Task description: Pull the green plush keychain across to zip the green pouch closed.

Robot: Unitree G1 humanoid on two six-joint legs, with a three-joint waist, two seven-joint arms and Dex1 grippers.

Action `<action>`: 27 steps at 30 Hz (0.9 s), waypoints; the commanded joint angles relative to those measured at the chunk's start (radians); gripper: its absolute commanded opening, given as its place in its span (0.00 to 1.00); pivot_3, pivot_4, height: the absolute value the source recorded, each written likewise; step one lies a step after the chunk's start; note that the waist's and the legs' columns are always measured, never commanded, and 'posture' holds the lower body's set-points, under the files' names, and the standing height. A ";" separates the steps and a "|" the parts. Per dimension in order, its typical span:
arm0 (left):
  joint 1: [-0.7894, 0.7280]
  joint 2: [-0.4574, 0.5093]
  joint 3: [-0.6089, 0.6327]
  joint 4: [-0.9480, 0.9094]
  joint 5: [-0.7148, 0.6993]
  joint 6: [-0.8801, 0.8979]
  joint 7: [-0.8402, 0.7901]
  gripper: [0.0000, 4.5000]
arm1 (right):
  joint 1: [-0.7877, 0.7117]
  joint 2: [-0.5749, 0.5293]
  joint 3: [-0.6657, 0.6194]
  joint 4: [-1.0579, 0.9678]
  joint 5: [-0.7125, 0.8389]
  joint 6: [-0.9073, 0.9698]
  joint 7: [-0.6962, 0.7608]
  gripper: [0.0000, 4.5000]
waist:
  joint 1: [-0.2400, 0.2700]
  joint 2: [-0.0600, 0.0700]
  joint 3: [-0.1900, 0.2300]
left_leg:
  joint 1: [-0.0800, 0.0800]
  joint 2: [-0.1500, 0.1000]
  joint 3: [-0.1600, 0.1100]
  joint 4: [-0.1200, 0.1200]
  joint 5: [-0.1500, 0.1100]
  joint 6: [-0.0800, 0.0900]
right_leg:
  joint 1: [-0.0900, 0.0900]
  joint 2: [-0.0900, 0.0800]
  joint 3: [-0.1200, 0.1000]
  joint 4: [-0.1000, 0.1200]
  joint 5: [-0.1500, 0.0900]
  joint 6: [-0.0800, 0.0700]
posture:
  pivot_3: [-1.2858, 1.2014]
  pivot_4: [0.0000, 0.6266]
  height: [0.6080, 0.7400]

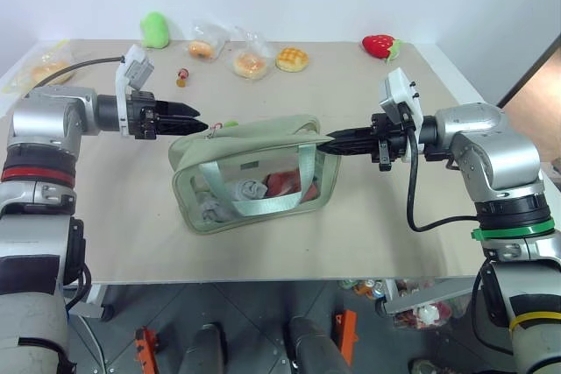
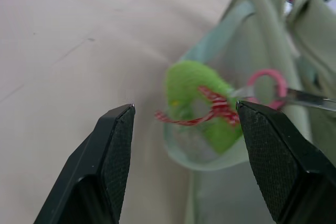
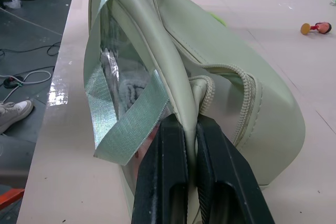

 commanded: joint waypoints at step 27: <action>0.066 -0.022 -0.027 -0.150 -0.108 0.056 -0.047 0.47 | -0.002 -0.018 -0.042 -0.050 0.029 0.001 -0.012 0.00 | -0.001 0.000 0.000 | -0.002 0.001 0.000 0.001 -0.001 0.001 | -0.001 0.001 0.000 0.000 0.000 0.000 | 0.52 0.24 1.00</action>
